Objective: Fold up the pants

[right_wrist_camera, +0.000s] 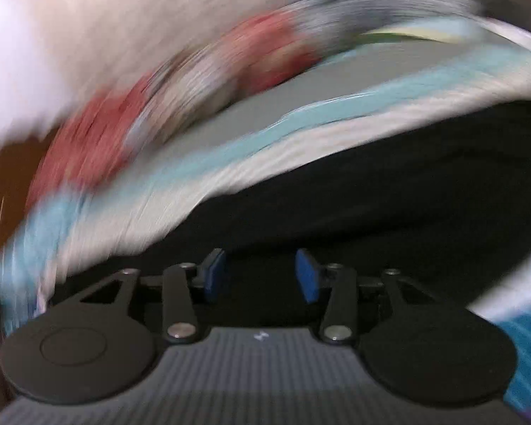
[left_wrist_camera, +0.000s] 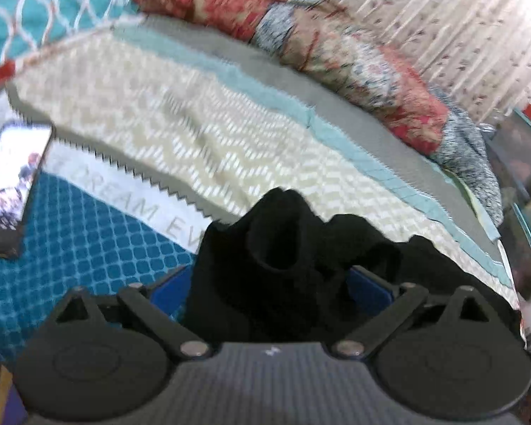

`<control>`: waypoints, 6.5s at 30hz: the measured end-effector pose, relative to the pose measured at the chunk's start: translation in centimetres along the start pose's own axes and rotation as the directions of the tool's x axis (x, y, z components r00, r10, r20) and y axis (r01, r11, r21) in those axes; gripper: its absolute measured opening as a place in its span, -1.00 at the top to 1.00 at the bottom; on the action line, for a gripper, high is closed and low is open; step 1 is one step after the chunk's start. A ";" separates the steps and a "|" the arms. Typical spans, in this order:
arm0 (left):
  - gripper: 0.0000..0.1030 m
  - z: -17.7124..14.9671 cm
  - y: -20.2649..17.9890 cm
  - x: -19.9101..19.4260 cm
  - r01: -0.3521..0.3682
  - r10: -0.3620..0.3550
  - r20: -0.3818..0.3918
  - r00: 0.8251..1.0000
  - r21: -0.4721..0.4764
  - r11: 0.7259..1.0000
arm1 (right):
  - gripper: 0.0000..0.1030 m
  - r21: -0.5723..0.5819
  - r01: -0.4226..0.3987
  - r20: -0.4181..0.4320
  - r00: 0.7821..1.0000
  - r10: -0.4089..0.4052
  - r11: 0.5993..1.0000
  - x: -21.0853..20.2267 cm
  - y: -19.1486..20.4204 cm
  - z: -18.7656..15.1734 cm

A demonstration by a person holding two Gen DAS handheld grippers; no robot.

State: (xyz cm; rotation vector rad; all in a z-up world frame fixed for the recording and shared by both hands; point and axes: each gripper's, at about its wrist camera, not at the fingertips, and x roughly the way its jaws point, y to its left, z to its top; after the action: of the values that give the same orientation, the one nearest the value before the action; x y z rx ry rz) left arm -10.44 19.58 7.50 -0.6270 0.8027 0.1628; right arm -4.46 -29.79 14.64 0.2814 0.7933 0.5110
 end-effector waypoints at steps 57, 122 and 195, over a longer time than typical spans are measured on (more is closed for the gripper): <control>0.95 0.7 6.0 0.4 -0.150 0.157 0.061 0.986 -0.102 0.983 | 0.08 -0.251 -0.187 -0.308 0.945 0.105 0.950 14.0 19.1 -7.3; -0.38 -2.1 -7.3 4.1 -0.292 0.261 0.149 0.954 0.254 0.922 | 0.37 0.391 0.130 0.130 0.972 -0.195 0.911 -3.7 -6.1 -4.8; -0.63 -4.2 -14.3 4.0 -0.289 0.243 0.160 0.957 0.418 0.861 | -0.16 0.708 0.234 0.293 0.761 -0.579 0.666 -10.0 -31.4 0.3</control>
State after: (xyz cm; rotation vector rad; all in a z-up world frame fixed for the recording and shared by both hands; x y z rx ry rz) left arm -5.06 5.17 9.07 -0.0755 0.7911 0.2558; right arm 0.18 -61.67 7.51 0.8106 0.4622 -0.3168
